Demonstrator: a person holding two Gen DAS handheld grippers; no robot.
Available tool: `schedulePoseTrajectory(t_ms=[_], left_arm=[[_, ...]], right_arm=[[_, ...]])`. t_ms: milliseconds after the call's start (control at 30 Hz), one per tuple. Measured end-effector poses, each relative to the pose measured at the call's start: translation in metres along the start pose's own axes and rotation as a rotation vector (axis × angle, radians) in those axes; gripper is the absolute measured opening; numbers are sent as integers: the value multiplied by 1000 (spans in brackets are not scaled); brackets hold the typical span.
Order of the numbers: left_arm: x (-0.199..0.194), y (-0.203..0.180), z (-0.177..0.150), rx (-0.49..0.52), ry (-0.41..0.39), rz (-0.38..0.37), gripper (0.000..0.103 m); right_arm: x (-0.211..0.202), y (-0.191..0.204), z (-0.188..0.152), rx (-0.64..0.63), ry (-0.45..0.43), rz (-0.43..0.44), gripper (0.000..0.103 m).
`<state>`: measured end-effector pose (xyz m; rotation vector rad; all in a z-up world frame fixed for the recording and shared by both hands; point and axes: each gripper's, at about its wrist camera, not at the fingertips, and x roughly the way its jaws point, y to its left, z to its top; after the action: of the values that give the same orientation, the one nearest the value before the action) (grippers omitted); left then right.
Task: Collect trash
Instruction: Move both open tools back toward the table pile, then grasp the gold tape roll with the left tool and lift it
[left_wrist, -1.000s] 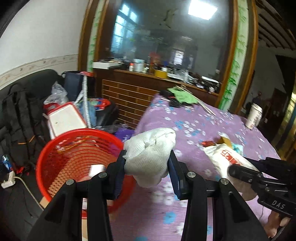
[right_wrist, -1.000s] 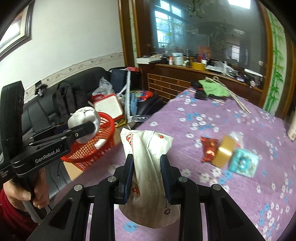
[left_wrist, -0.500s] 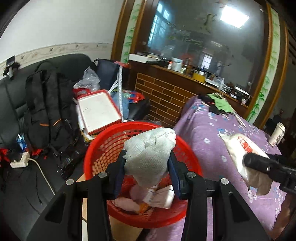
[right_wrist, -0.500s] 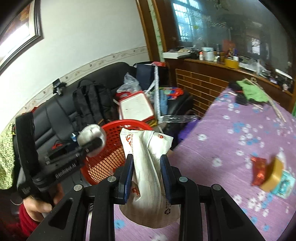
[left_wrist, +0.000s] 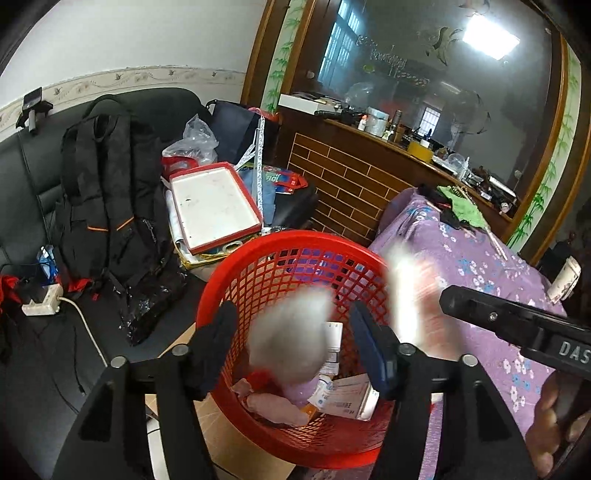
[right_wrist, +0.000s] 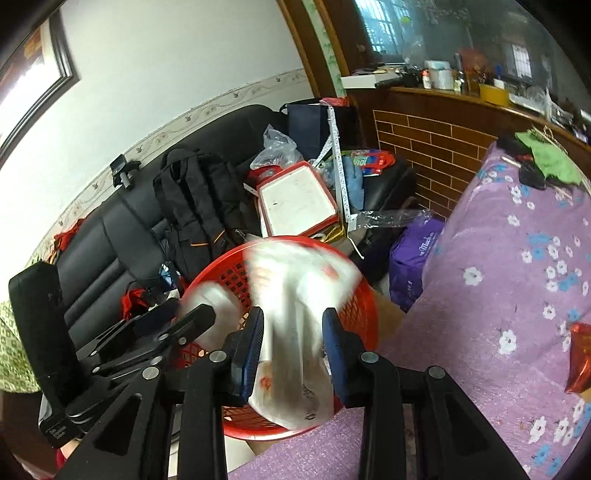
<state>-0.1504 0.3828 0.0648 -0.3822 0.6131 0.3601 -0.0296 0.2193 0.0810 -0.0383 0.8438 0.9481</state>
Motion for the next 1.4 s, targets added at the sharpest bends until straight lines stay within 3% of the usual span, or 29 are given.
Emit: schedulePoseTrajectory(t_ms=[200,400,767,1000,1133,1200,1400], left_arm=[[-3,-14,1,24,-7,-13,62],[-6,-52,-4,101,5,-49,62],[-19,-149,-25,272,44,-164,64],[-23,-214,-40,382,88,-247,67],[-23,-254,-47,451,122,-297,69],[-19,-278,-51,482,139,-324,74],[10,-334,-54,545,203,-354,77]], right_arm=[[-38,-30,-6,43,-58,-39,35],[-85,-74,-27,120,-96,-115,36],[-167,-138,-73,229,-173,-214,36],[-219,-200,-85,378,-253,-292,41],[-237,-237,-87,434,-289,-412,53],[-239,-261,-92,468,-292,-460,53],[-231,-319,-121,591,-286,-457,53]])
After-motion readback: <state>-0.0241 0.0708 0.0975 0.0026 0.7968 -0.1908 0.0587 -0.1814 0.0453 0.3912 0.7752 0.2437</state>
